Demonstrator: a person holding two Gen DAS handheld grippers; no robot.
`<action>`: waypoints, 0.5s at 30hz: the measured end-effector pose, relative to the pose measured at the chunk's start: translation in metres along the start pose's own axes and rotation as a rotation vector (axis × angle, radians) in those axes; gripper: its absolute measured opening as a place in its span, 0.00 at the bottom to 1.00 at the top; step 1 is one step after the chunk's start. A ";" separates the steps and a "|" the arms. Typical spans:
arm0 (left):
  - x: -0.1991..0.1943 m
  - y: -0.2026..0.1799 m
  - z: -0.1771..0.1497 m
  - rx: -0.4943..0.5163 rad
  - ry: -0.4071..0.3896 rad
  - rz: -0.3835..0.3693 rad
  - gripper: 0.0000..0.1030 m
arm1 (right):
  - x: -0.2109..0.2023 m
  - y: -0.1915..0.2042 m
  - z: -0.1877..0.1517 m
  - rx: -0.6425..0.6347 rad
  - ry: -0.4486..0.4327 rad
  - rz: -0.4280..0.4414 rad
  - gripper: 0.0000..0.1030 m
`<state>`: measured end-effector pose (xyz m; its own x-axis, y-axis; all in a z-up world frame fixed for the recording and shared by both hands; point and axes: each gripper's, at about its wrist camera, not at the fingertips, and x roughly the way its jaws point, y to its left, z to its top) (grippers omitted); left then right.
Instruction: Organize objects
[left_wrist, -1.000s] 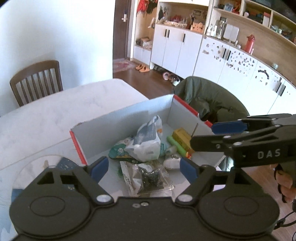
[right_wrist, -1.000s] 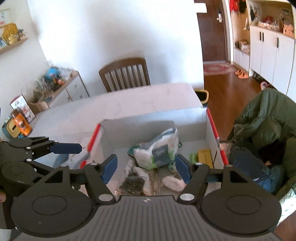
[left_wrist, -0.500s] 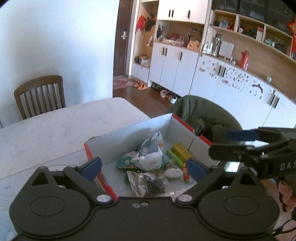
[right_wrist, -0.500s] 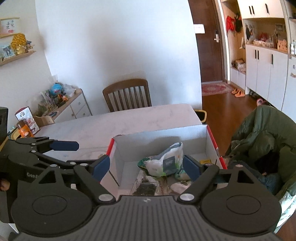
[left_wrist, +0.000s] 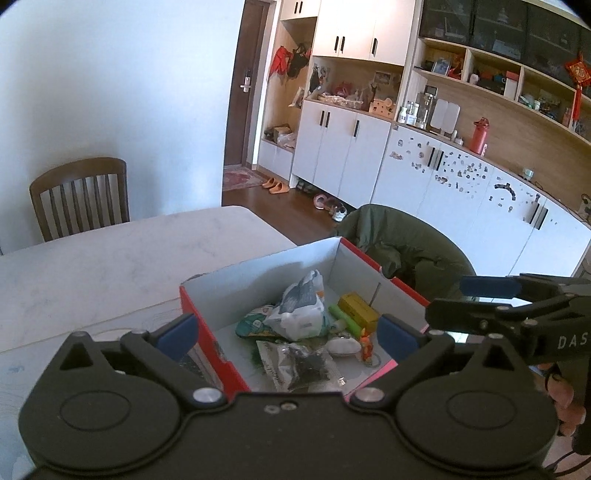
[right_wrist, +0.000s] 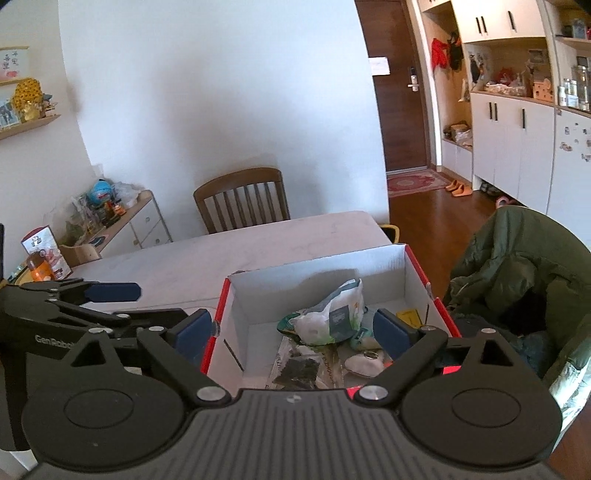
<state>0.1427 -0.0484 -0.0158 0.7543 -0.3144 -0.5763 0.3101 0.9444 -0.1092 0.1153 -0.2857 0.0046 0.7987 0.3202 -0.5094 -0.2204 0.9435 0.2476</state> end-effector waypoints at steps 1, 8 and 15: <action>-0.002 0.001 -0.001 0.003 -0.007 0.009 1.00 | 0.000 0.001 -0.002 0.001 -0.002 -0.005 0.92; -0.010 0.009 -0.006 -0.013 -0.023 -0.003 1.00 | 0.000 0.006 -0.012 0.021 0.003 -0.023 0.92; -0.011 0.013 -0.011 -0.015 -0.012 -0.011 0.99 | -0.001 0.012 -0.018 0.040 0.007 -0.036 0.92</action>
<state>0.1320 -0.0313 -0.0197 0.7581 -0.3258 -0.5650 0.3100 0.9422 -0.1274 0.1011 -0.2732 -0.0069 0.8016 0.2868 -0.5245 -0.1689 0.9503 0.2616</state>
